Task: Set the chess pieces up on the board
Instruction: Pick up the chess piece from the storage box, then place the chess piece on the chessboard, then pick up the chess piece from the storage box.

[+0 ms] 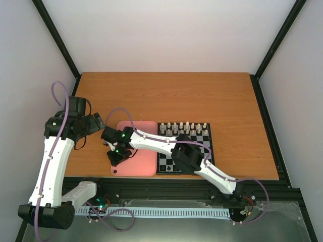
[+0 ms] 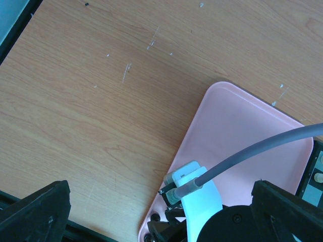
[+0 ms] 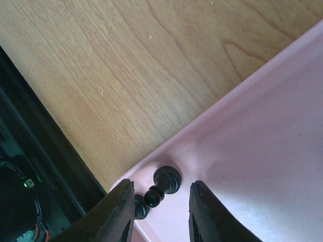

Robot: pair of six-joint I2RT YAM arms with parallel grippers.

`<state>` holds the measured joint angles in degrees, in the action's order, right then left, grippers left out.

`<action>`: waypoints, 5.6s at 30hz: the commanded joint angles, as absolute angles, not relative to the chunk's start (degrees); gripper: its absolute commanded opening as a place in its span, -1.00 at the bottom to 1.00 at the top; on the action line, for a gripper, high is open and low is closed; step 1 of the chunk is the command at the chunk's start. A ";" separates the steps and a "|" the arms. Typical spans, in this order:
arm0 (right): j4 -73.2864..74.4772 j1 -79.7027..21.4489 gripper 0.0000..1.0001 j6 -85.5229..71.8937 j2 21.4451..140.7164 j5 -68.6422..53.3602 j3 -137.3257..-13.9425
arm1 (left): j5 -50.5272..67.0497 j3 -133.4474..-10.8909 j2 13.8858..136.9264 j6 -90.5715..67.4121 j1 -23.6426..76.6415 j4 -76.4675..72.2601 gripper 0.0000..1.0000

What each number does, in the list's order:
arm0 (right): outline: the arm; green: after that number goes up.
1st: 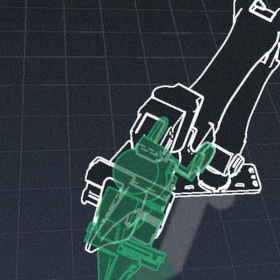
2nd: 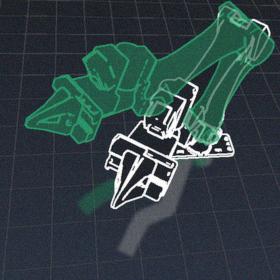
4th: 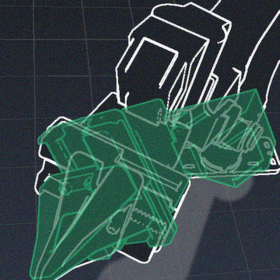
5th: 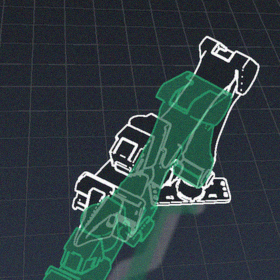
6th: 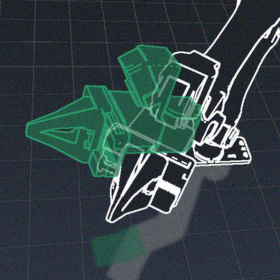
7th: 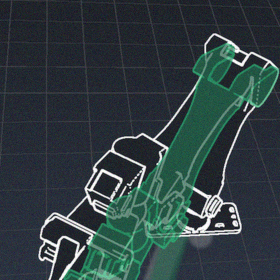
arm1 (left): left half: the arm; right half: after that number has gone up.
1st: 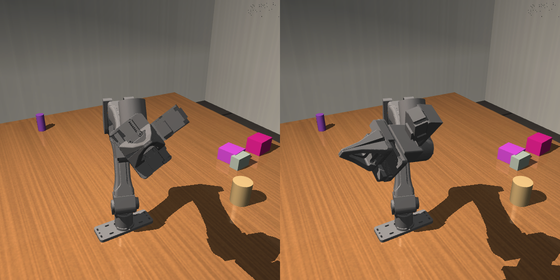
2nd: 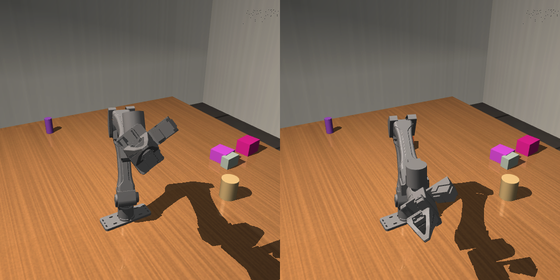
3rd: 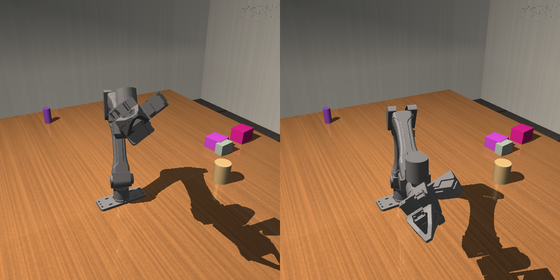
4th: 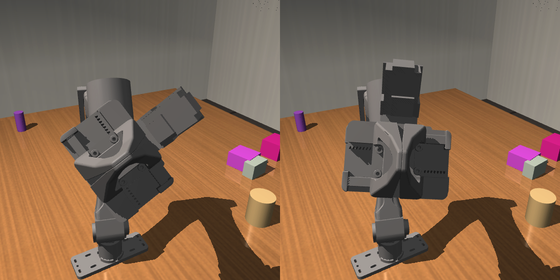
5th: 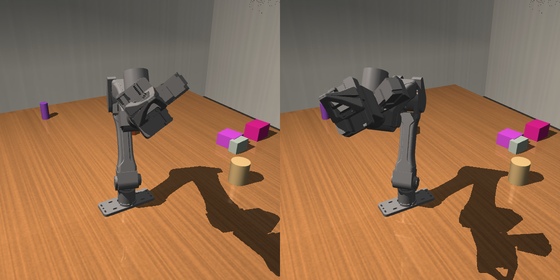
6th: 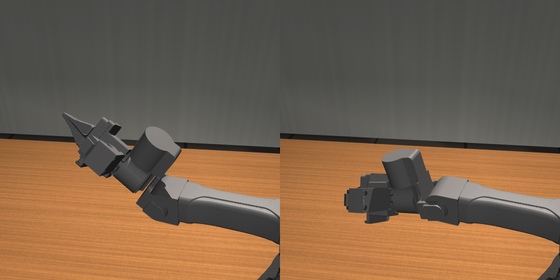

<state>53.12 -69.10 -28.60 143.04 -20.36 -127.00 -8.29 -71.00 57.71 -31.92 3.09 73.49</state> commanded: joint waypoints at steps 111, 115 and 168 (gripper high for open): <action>47.41 -55.15 -0.29 -32.21 96.73 -6.30 -66.29 | -6.88 -67.31 57.88 -33.75 2.83 71.99 1.00; 47.95 -55.47 -0.11 -31.37 96.05 -6.23 -70.67 | -6.68 -67.79 57.79 -33.58 2.87 72.06 1.00; 52.98 -71.52 -0.53 -27.54 143.21 -24.73 -126.12 | -9.49 -78.88 62.14 -31.09 2.87 72.73 1.00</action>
